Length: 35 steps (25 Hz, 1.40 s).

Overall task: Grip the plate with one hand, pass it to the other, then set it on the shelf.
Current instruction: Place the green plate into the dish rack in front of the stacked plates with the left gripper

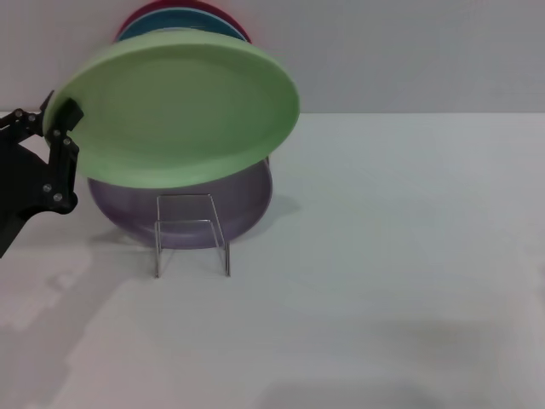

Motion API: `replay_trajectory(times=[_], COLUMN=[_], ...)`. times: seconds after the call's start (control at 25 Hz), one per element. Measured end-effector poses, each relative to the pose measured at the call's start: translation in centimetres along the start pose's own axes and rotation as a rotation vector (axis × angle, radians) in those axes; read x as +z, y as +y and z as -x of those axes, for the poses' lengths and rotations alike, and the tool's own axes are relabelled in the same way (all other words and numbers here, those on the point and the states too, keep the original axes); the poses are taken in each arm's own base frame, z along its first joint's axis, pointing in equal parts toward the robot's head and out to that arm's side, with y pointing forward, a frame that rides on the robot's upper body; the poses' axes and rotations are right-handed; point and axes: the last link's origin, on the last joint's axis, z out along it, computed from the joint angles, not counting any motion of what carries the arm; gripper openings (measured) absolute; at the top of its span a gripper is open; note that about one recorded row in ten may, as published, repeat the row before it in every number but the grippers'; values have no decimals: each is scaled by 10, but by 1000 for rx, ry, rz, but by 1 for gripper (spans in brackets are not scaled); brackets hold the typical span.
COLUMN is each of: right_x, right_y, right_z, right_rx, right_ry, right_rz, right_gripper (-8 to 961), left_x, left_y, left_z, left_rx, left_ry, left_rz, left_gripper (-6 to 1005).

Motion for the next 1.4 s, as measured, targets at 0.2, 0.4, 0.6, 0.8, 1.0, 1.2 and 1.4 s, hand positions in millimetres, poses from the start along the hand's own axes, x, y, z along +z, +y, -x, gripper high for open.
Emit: replay_trajectory(times=[0.2, 0.4, 0.6, 0.8, 1.0, 1.2, 1.4], right_x=[0, 0, 0, -1, -3, -4, -4], right_y=[1, 1, 1, 2, 2, 3, 4], right_z=[0, 0, -1, 0, 1, 2, 2], right_rx=[2, -1, 0, 1, -5, -1, 2], right_ry=[0, 1, 5, 6, -4, -7, -10], right_rz=[9, 10, 14, 16, 30, 40, 44], right_gripper=[794, 794, 794, 794, 794, 795, 795], left_x=[-1, -1, -3, -5, -5, -4, -2], left_y=[-2, -3, -2, -2, -2, -1, 0], left_z=[6, 12, 17, 23, 26, 29, 34], left_rx=[7, 10, 22, 34, 44, 51, 56], left_ry=[15, 5, 14, 11, -2, -12, -31], left_rz=[16, 23, 32, 48, 61, 70, 81], left_gripper=[77, 77, 77, 77, 77, 77, 77])
